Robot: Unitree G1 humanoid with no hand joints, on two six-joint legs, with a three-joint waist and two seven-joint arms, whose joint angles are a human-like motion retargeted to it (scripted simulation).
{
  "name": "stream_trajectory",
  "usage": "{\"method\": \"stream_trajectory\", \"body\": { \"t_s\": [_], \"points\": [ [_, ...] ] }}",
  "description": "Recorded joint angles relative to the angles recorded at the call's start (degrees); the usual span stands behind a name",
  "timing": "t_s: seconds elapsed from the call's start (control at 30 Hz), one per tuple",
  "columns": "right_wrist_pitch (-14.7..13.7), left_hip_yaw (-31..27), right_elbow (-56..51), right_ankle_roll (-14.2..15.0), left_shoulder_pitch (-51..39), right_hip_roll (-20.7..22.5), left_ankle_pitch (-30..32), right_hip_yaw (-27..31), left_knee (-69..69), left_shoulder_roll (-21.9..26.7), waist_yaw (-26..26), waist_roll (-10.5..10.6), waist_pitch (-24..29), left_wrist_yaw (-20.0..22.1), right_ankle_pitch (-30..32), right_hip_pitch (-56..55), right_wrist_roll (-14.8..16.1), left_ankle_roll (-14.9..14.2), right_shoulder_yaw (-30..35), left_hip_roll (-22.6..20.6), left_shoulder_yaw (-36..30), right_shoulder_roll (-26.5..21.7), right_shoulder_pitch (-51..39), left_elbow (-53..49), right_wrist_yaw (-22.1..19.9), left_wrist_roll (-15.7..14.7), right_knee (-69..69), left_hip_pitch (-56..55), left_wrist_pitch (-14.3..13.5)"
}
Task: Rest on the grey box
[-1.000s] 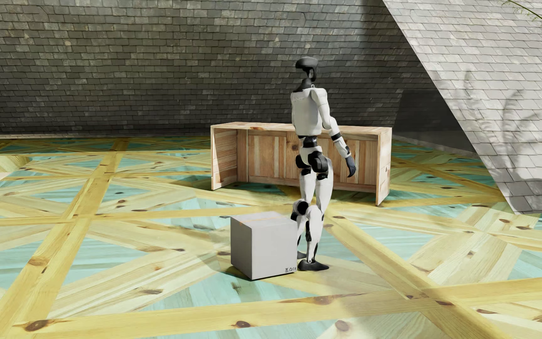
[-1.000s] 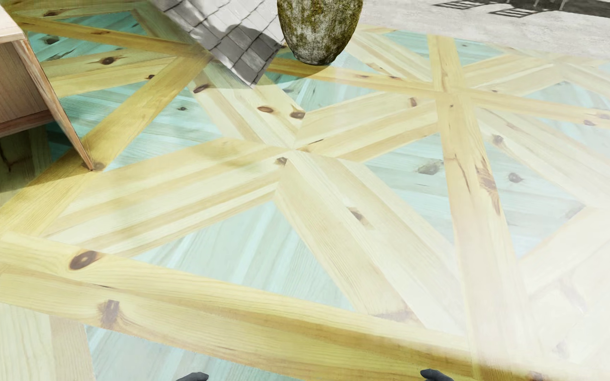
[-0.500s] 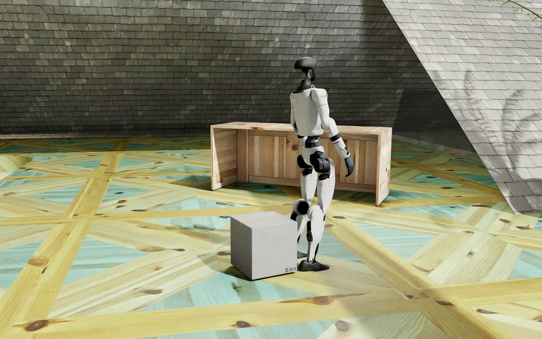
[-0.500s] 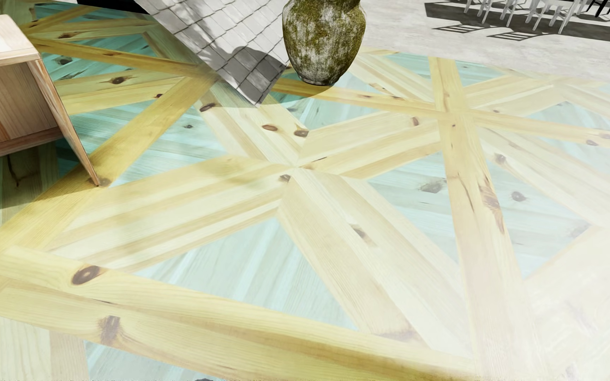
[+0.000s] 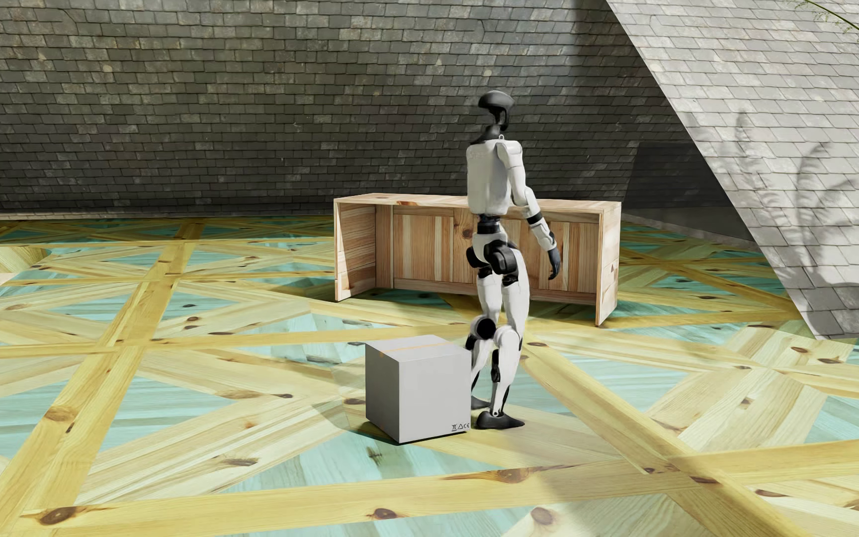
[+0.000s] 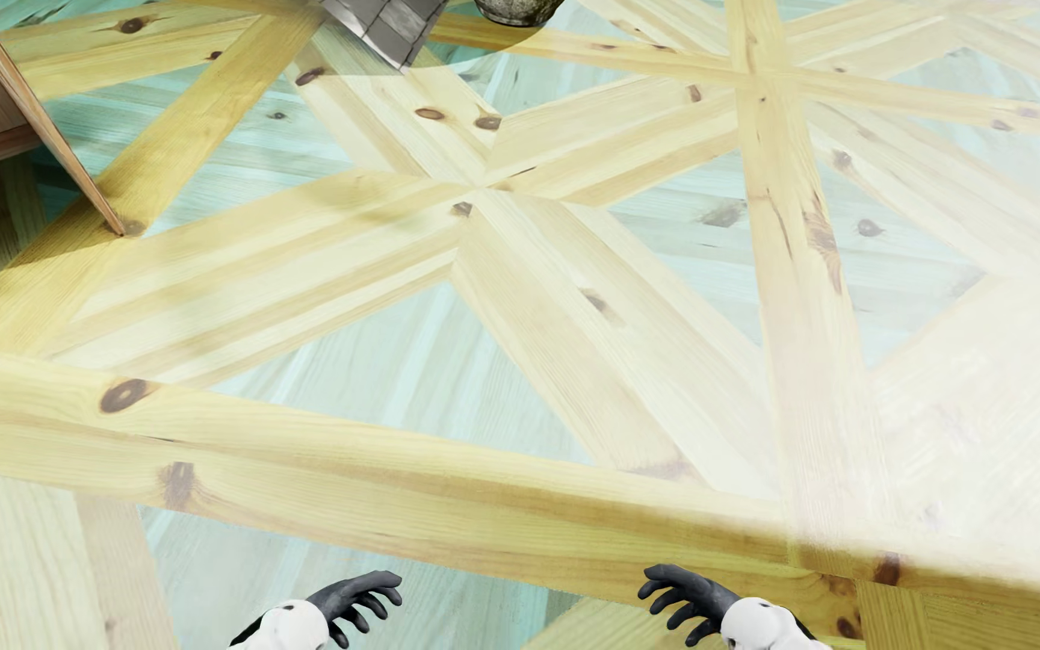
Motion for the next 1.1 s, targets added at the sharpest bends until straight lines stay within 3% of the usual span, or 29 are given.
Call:
{"method": "stream_trajectory", "body": {
  "t_s": [0.1, 0.23, 0.3, 0.33, 0.37, 0.43, 0.53, 0.63, 0.7, 0.77, 0.93, 1.1],
  "points": [
    [-0.3, -2.6, -6.0, 2.0, -8.9, -1.9, -1.9, 1.3, 12.5, 2.3, -0.5, -0.2, 7.0, -2.3, -3.3, -14.7, 0.2, -2.9, 4.2, 2.4, -8.1, -1.0, -7.6, -7.5, -0.3, 2.1, 15.6, -13.0, -1.4],
    [-2.1, -5.9, -15.1, 3.3, -22.9, -4.0, -5.7, 2.2, 30.6, 6.3, -0.3, -0.1, 18.2, -3.8, -8.2, -32.6, -0.2, -3.9, 12.3, 3.7, -22.9, -4.6, -17.5, -19.3, -1.9, 5.6, 35.7, -30.0, -3.9],
    [-4.2, -8.1, -23.4, 3.9, -30.6, -4.8, -7.5, 3.3, 39.7, 8.6, -0.2, 0.1, 23.2, -5.3, -10.2, -42.0, -2.5, -5.0, 16.3, 4.1, -29.5, -8.8, -22.5, -24.5, 0.9, 7.7, 45.3, -39.3, -5.6],
    [-5.1, -9.0, -29.1, 4.7, -34.5, -5.3, -8.4, 4.1, 44.3, 10.5, -0.2, 0.1, 25.5, -6.1, -11.3, -46.6, -2.0, -5.8, 18.2, 4.5, -33.1, -12.1, -24.8, -28.4, 1.9, 8.8, 50.2, -43.9, -7.3],
    [-5.7, -10.1, -35.6, 5.5, -38.4, -6.0, -9.4, 4.8, 48.9, 12.8, -0.3, 0.3, 27.8, -5.3, -12.3, -51.0, -0.1, -6.4, 19.6, 4.6, -36.8, -16.1, -26.8, -32.9, 0.0, 8.4, 54.9, -48.2, -7.8],
    [-7.2, -12.0, -47.5, 6.5, -45.1, -7.2, -11.2, 6.1, 57.6, 19.2, -0.7, 0.5, 31.8, 2.8, -13.8, -59.7, 3.8, -7.6, 21.7, 4.7, -42.0, -24.4, -31.9, -43.5, -3.2, 5.0, 64.3, -56.3, -7.5],
    [-9.8, -14.9, -60.2, 8.7, -51.5, -7.7, -13.4, 8.2, 69.7, 29.3, -0.6, 0.6, 37.0, 18.3, -15.5, -71.3, 10.5, -9.4, 26.4, 5.6, -45.4, -33.7, -39.6, -57.1, -13.3, -1.2, 75.9, -67.7, -7.6],
    [-13.4, -17.4, -73.2, 10.5, -46.7, -8.4, -15.5, 10.3, 80.3, 36.4, -0.3, 0.8, 40.4, 29.6, -16.8, -80.5, 14.8, -10.8, 24.4, 5.6, -38.5, -42.3, -39.0, -66.2, -21.3, -2.4, 86.7, -76.3, -9.3],
    [-15.1, -18.5, -78.4, 11.3, -42.2, -9.0, -16.4, 11.3, 86.0, 38.9, -0.2, 0.8, 41.8, 32.7, -17.5, -84.5, 15.4, -11.4, 20.0, 5.8, -32.5, -45.2, -35.0, -69.9, -25.2, -2.2, 92.4, -80.1, -10.0],
    [-15.7, -19.2, -80.5, 11.4, -37.9, -9.3, -16.3, 11.8, 89.7, 39.6, -0.1, 0.9, 42.6, 33.7, -17.1, -86.0, 15.1, -11.8, 16.3, 5.9, -27.7, -46.3, -31.2, -71.5, -26.3, -1.9, 96.2, -81.5, -10.2],
    [-13.2, -19.5, -75.2, 10.5, -28.6, -9.6, -14.1, 12.4, 93.1, 34.4, -0.5, 1.2, 40.3, 28.3, -13.9, -83.1, 12.1, -11.9, 10.5, 6.3, -18.3, -40.6, -23.8, -66.4, -21.2, -0.2, 99.9, -78.0, -8.6],
    [-10.4, -18.4, -62.5, 9.7, -17.8, -10.2, -12.5, 11.8, 93.1, 21.7, -0.8, 1.6, 35.7, 20.6, -12.5, -74.3, 6.5, -11.4, 0.9, 7.4, -7.8, -26.1, -13.0, -53.1, -14.7, 2.1, 99.9, -69.2, -7.3]
  ]
}}
